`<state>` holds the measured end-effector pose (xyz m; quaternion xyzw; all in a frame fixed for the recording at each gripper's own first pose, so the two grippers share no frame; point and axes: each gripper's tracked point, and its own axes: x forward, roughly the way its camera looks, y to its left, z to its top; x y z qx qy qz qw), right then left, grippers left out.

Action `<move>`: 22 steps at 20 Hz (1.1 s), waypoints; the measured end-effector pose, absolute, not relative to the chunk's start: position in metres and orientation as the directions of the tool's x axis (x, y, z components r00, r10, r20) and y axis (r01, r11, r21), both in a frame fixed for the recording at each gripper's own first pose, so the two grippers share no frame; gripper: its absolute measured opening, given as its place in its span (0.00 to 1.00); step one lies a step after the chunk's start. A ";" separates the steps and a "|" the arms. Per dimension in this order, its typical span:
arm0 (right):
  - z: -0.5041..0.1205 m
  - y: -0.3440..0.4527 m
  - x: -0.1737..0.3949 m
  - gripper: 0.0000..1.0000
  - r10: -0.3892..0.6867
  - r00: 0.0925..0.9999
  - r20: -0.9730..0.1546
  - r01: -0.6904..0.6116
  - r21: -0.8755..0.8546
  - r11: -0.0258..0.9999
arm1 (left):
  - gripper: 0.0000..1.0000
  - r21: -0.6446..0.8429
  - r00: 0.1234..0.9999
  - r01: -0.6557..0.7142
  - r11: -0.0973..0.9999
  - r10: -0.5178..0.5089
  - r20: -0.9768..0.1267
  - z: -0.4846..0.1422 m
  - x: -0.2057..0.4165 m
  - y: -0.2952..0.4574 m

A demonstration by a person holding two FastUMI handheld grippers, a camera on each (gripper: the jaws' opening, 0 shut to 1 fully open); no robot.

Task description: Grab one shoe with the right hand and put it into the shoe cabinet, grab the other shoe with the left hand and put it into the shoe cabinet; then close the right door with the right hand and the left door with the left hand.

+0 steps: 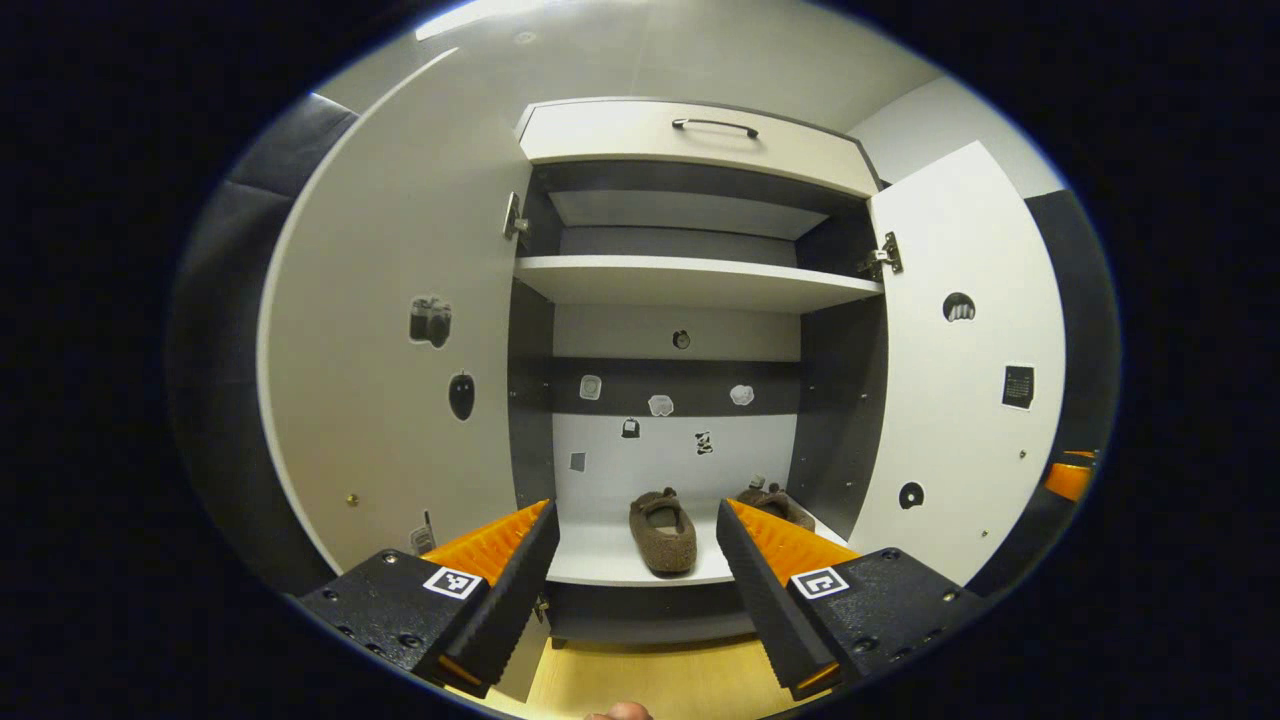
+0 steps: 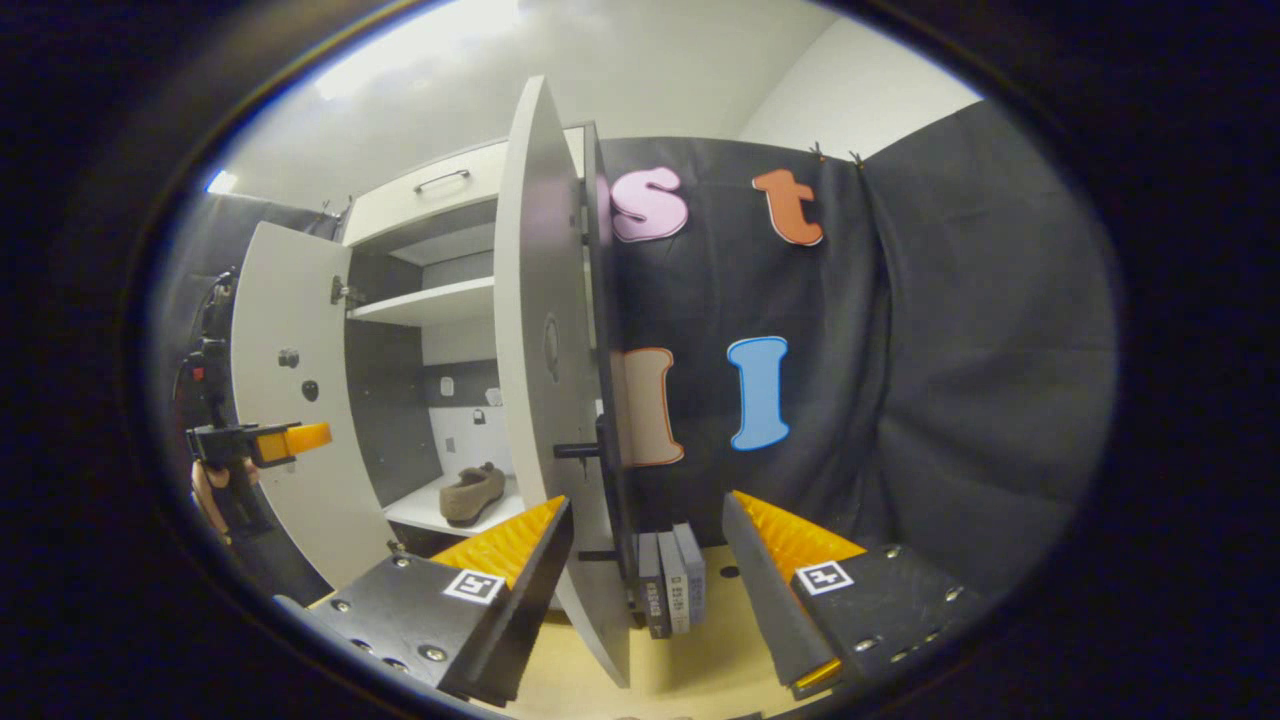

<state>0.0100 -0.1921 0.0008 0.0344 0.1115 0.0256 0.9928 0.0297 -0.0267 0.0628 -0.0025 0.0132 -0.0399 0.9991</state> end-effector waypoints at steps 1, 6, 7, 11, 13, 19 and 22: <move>-0.001 -0.188 0.017 0.90 0.067 0.973 -0.222 -0.051 0.074 0.996 | 0.94 -0.024 0.997 0.077 0.997 -0.077 -0.022 0.063 0.020 -0.025; -0.002 -0.180 0.023 0.90 0.113 0.968 -0.226 -0.102 0.058 0.993 | 1.00 -0.039 1.000 -0.017 0.999 0.017 -0.017 0.062 -0.021 0.012; -0.002 -0.181 0.024 0.90 0.119 0.967 -0.224 -0.110 0.055 0.992 | 0.96 -0.036 0.999 -0.040 0.999 0.040 -0.008 0.065 -0.027 0.020; -0.006 -0.191 0.027 0.90 0.101 0.967 -0.235 -0.092 0.047 0.995 | 0.93 -0.018 0.990 -0.140 0.990 0.140 0.006 0.068 -0.053 0.060; -0.009 -0.192 0.029 0.90 0.105 0.964 -0.245 -0.096 0.046 0.994 | 0.93 -0.013 0.981 -0.192 0.981 0.192 0.002 0.065 -0.065 0.083; -0.014 -0.177 0.032 0.89 0.175 0.947 -0.270 -0.170 0.043 0.985 | 0.93 -0.016 0.955 -0.292 0.956 0.291 -0.050 0.044 -0.090 0.148; -0.015 -0.168 0.031 0.89 0.192 0.944 -0.268 -0.181 0.064 0.981 | 0.94 -0.015 0.952 -0.298 0.954 0.297 -0.073 0.032 -0.087 0.168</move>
